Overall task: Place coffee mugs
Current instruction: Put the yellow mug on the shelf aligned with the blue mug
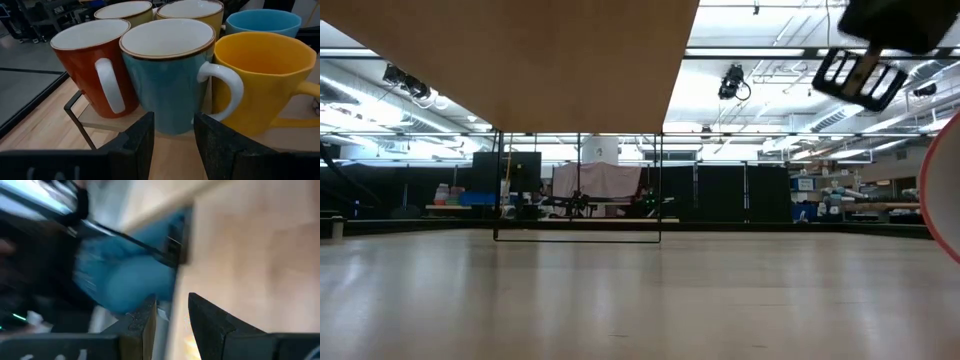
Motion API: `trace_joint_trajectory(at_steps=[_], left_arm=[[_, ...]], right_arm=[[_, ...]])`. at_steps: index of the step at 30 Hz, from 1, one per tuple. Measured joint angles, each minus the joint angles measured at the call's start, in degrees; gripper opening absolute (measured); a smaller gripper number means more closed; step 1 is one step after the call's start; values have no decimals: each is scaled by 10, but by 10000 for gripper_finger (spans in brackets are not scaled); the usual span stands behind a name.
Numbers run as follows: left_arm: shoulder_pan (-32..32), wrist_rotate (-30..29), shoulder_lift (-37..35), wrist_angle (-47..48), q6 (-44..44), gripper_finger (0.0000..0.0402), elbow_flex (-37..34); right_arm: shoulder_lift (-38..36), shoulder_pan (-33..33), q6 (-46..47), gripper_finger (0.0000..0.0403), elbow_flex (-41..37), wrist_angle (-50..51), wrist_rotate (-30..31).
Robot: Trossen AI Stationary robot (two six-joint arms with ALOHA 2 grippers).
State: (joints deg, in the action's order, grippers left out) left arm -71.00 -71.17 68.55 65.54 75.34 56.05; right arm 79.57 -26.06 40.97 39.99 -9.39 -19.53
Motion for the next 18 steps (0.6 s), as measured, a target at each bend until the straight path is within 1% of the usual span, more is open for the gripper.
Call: trace_joint_trajectory(at_steps=[3,5,8,10,13,15,18], left_arm=[[0,2,0,0,-1,144,0],[0,3,0,-3,-1,144,0],[0,7,0,-5,-1,144,0],[0,9,0,-5,-1,144,0],[0,9,0,-7,-1,144,0],[0,9,0,-8,-1,144,0],[0,9,0,-8,-1,144,0]], right_arm=[[0,-13,80,120,0,-66,3],[0,-24,120,121,1,-107,21],[0,-39,156,121,19,-109,62],[0,-49,159,121,41,-90,75],[0,-65,162,121,84,-8,105],[0,-77,173,121,121,70,133],[0,-97,212,121,181,215,177]])
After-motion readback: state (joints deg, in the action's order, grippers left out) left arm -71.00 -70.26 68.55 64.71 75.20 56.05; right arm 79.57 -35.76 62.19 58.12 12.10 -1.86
